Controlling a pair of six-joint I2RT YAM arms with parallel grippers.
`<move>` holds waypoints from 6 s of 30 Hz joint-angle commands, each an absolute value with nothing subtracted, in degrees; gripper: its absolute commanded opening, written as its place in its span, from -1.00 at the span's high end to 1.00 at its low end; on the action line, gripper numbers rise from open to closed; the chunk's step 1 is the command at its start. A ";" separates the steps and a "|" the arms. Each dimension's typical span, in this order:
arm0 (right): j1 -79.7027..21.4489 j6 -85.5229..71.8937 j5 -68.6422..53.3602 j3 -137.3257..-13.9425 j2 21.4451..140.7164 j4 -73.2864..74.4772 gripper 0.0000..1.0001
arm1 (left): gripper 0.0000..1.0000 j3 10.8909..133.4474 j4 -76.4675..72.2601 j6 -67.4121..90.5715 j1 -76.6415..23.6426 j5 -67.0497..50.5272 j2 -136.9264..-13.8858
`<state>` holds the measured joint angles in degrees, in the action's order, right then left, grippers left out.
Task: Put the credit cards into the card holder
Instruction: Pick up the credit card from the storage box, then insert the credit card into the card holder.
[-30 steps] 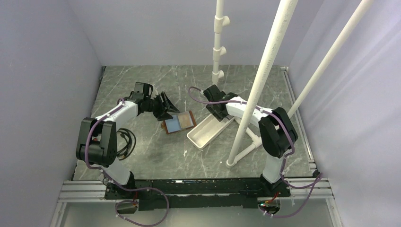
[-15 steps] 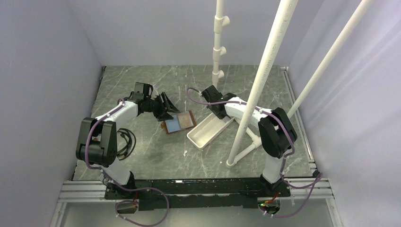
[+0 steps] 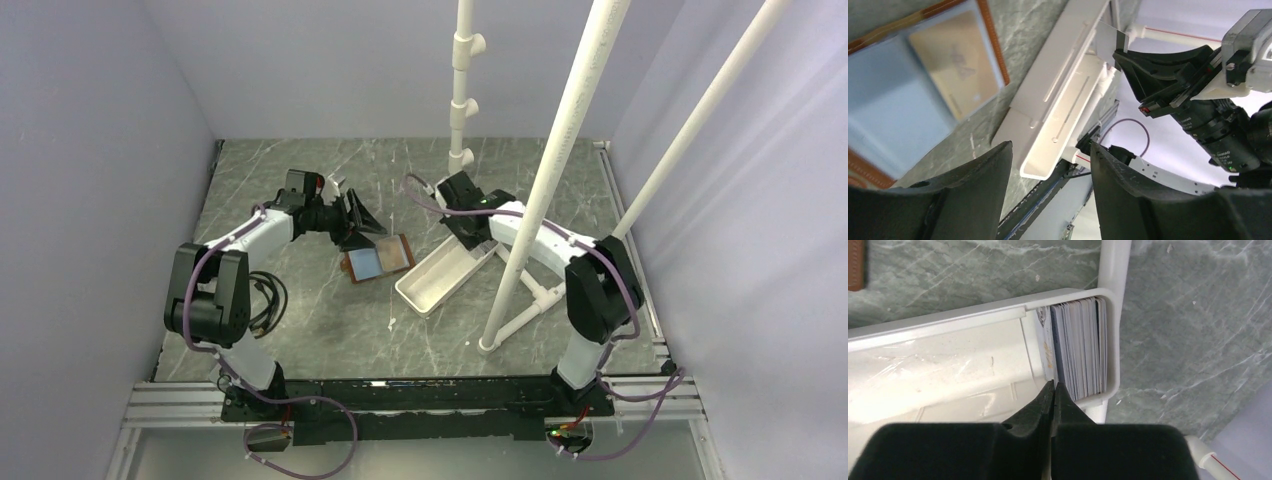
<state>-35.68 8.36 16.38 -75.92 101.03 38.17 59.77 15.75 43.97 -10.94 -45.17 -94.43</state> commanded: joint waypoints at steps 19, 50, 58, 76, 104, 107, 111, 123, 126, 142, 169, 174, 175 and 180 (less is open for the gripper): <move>-19.25 -39.54 -48.37 -68.70 91.63 -6.09 1.00 | -0.55 54.85 -38.96 67.08 -13.45 -62.21 -98.41; -33.11 -25.96 -33.24 -90.27 117.71 14.65 0.40 | 1.00 64.47 31.70 24.94 -4.13 -55.17 -102.77; -34.43 -21.87 -28.46 -94.64 123.73 20.18 0.87 | 1.00 65.56 32.05 24.47 -4.30 -53.62 -108.68; -34.37 -20.13 -25.03 -96.11 127.97 21.89 1.00 | 1.00 64.24 28.97 25.45 -4.57 -52.08 -109.10; -34.19 -19.95 -24.87 -96.11 128.77 22.42 1.00 | 1.00 64.24 27.28 26.10 -5.45 -53.27 -110.68; -34.19 -19.86 -24.70 -96.04 128.84 22.48 1.00 | 1.00 64.36 27.49 26.14 -5.45 -52.66 -111.17; -34.19 -19.78 -24.61 -95.95 128.89 22.41 1.00 | 1.00 64.68 26.73 26.85 -5.53 -52.57 -111.79; -34.19 -19.70 -24.48 -95.80 129.11 22.49 1.00 | 1.00 61.39 16.73 36.13 -5.52 -51.35 -111.97; -34.19 -19.60 -24.33 -95.76 129.18 22.57 1.00 | 1.00 60.52 14.98 37.86 -5.52 -50.47 -112.02; -34.19 -19.68 -24.72 -96.06 129.68 22.59 1.00 | 1.00 57.76 10.07 41.48 -6.16 -46.98 -110.81; -31.90 -17.37 -23.56 -95.11 124.68 28.15 0.50 | 1.00 50.48 0.55 49.95 -9.93 -38.91 -107.10; -31.86 -16.08 -24.13 -94.34 125.33 28.68 0.34 | 0.95 51.56 2.49 48.87 -10.11 -38.04 -107.12; -31.90 -16.14 -24.17 -94.09 125.53 28.39 0.34 | 0.90 51.73 3.02 48.65 -10.11 -37.78 -106.91; -32.44 -17.36 -26.98 -94.06 127.06 26.74 0.58 | 0.32 52.84 6.82 47.66 -10.52 -36.45 -105.21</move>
<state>-31.77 -17.45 -25.50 -94.13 126.85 27.35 51.81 1.58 49.08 -9.91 -42.24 -107.61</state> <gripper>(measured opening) 0.267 0.245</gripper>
